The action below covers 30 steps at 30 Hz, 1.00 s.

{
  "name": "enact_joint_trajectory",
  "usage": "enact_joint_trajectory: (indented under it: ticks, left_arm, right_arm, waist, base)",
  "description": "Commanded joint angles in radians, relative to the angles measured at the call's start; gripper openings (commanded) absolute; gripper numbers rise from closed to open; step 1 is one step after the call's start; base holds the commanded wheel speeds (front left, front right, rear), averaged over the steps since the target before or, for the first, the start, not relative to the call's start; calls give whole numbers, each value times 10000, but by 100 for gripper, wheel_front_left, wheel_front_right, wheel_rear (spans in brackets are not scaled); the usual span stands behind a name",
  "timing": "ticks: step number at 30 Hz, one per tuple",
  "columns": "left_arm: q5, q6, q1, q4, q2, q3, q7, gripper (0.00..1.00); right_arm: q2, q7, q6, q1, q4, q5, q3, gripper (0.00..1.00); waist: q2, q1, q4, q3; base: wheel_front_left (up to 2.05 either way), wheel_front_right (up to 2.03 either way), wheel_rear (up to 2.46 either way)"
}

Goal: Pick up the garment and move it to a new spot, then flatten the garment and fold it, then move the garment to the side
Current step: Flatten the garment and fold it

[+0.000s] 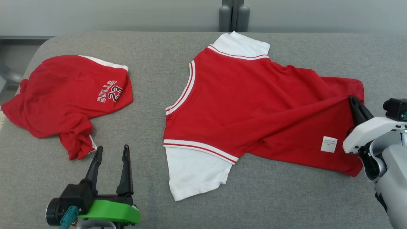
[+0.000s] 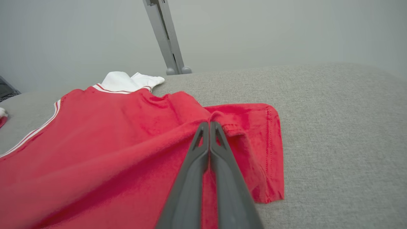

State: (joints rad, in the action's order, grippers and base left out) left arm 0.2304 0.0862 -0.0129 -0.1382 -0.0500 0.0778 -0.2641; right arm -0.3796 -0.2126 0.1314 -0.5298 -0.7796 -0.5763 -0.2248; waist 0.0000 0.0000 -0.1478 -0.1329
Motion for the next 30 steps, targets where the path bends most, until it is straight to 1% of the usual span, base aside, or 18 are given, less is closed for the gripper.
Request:
enact_joint_trajectory:
  ticks: [1,2,3,7,11,14,18,23,30]
  left_arm:
    - [31,-53,-183,-57,-13,60,-3,100]
    - [38,-66,-215,-73,-13,89,-3,100]
    - [45,-77,-239,-99,-13,122,-3,100]
    - [41,-118,-219,-153,-13,121,-3,100]
    - [32,-138,-93,-172,-14,39,-1,100]
    - [-2,-129,-5,-147,-14,-46,-3,100]
    - [-69,-101,88,-118,-16,-215,-3,100]
    - [-165,-48,259,-121,-17,-402,-1,100]
    - [-279,34,454,-116,-17,-644,-1,100]
  right_arm:
    - [64,-89,-15,-215,-300,-108,-68,30]
    - [89,-90,-15,-326,-496,-77,-167,61]
    - [130,-135,-15,-467,-680,-96,-272,100]
    - [218,-383,-15,-528,-902,-322,-498,100]
    - [131,-523,-15,-20,-463,-475,-698,100]
    - [-15,-528,-15,418,500,-400,-420,100]
    - [7,-525,-15,1530,1888,-61,123,100]
    - [168,-528,-15,2877,3366,456,800,100]
    - [589,-529,-15,4391,4937,1041,1425,100]
  waist:
    - [0,0,-139,-185]
    - [0,0,-149,-206]
    - [0,0,-151,-224]
    - [0,0,-18,-149]
    - [0,0,215,12]
    - [0,0,419,119]
    - [0,0,673,282]
    - [0,0,937,530]
    - [0,0,1125,882]
  base:
    - [0,0,0]
    - [0,0,0]
    - [0,0,0]
    - [0,0,0]
    - [0,0,0]
    - [0,0,0]
    - [0,0,0]
    - [0,0,0]
    - [0,0,0]
